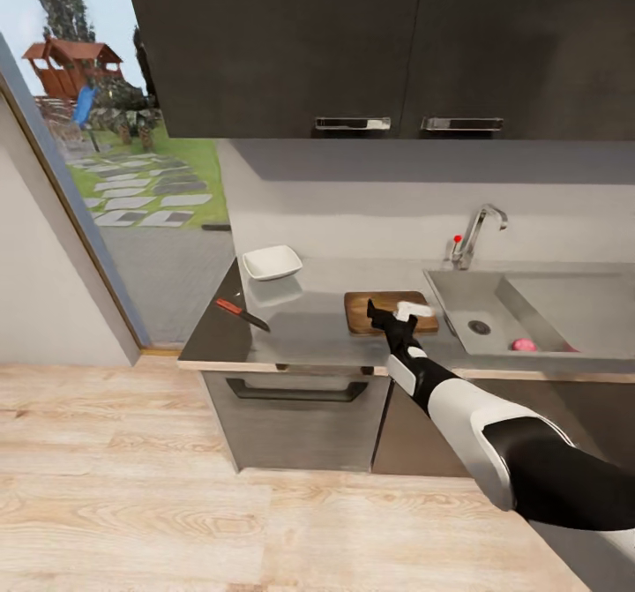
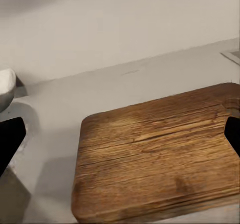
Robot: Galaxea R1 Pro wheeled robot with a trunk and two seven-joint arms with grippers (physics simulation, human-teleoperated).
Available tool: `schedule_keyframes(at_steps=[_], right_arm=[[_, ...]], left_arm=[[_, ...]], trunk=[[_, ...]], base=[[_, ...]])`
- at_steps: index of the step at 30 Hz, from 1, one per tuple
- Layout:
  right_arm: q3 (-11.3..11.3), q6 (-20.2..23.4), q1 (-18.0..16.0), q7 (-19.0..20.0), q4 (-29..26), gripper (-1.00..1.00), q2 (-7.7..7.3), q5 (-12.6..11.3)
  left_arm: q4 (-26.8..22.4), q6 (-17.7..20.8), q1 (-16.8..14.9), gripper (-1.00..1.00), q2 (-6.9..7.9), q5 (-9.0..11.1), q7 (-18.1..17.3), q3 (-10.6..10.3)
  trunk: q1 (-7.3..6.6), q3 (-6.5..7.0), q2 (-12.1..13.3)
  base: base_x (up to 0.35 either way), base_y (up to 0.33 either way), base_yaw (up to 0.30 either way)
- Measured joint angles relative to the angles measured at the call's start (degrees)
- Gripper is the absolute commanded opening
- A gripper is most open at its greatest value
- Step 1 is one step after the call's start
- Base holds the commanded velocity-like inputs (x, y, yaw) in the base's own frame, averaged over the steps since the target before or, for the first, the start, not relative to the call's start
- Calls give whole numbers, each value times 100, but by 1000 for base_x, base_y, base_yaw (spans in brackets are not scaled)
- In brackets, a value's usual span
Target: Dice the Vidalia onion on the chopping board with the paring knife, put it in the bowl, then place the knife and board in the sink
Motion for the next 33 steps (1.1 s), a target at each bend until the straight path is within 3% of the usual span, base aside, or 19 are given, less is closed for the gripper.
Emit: schedule_keyframes(at_steps=[5, 10, 18, 26, 33], right_arm=[[-1, -413, 136, 218, 5, 100, 55, 202], [-4, -448, 157, 238, 10, 100, 55, 218], [-4, -466, 167, 250, 24, 100, 59, 224], [6, -482, 169, 587, 62, 100, 54, 235], [15, -483, 173, 652, 109, 100, 53, 235]], left_arm=[[8, -2, 0, 100, 0, 1, 0, 6], [9, -3, 0, 100, 0, -2, 0, 2], [10, -3, 0, 100, 0, 2, 0, 3], [9, -4, 0, 100, 0, 1, 0, 4], [9, -4, 0, 100, 0, 1, 0, 3]], trunk=[[0, 0, 0], [2, 1, 1], [4, 1, 0], [4, 1, 1], [4, 1, 1]], base=[[0, 0, 0], [-121, 0, 0], [-313, 0, 0], [-339, 0, 0], [-340, 0, 0]])
